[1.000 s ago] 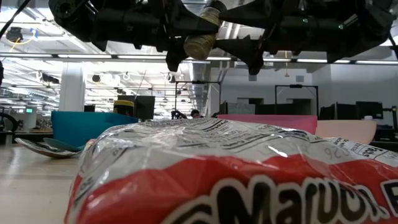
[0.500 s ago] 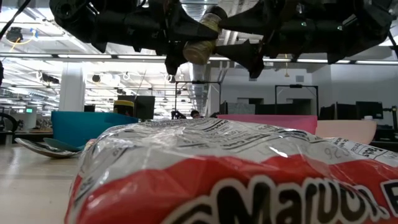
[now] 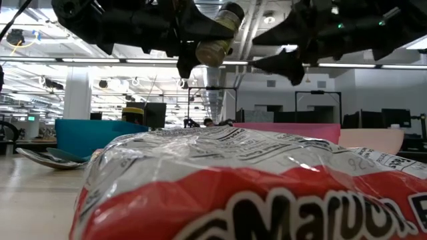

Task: Pick & Place Food Item
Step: Put the green seasoning bottle into the blue bin

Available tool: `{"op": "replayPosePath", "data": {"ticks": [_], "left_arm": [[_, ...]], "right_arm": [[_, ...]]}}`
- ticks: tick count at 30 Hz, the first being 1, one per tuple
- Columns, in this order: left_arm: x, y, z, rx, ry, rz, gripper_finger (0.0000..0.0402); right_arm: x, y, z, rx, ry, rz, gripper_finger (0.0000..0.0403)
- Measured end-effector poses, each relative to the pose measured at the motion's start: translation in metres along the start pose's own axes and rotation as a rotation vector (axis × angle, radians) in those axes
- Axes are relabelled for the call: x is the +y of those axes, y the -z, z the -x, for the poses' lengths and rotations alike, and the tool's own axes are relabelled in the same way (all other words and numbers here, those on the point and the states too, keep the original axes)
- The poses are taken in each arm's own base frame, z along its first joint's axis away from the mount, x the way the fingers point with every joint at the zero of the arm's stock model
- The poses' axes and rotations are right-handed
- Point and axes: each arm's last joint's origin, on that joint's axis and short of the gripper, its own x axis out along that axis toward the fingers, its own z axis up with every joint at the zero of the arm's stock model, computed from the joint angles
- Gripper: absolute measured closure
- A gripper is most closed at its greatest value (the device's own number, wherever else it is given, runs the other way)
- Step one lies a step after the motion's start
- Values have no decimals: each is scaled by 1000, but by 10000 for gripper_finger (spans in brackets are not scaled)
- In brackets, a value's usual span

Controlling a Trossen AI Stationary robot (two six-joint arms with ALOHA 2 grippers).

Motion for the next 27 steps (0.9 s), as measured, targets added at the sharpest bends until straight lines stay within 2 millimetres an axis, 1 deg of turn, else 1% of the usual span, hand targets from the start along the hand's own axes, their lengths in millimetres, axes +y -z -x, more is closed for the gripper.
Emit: {"op": "replayPosePath", "data": {"ticks": [3, 7, 10, 12, 15, 20, 23, 27], "left_arm": [[-1, -1, 0, -17, 7, 0, 234], [-2, -2, 0, -21, 7, 0, 234], [-1, -2, 0, -26, 3, 0, 234], [-1, -3, 0, -30, 4, 1, 234], [-3, -3, 0, -34, 8, 11, 234], [-3, -3, 0, -34, 8, 26, 234], [-3, -2, 0, -31, 8, 27, 234], [-2, -2, 0, -29, 7, 30, 234]], "right_arm": [[2, 1, 6, -32, 20, -3, 132], [4, -1, 9, -139, -5, -33, 132], [2, 3, 8, -161, -14, -80, 132], [1, 4, 3, -170, -12, -109, 132], [-4, 12, -3, -153, -2, -126, 132], [-6, 13, -10, -218, -53, -112, 132], [-5, 14, -10, -219, -60, -106, 132], [0, 15, -9, -217, -89, -67, 132]]}}
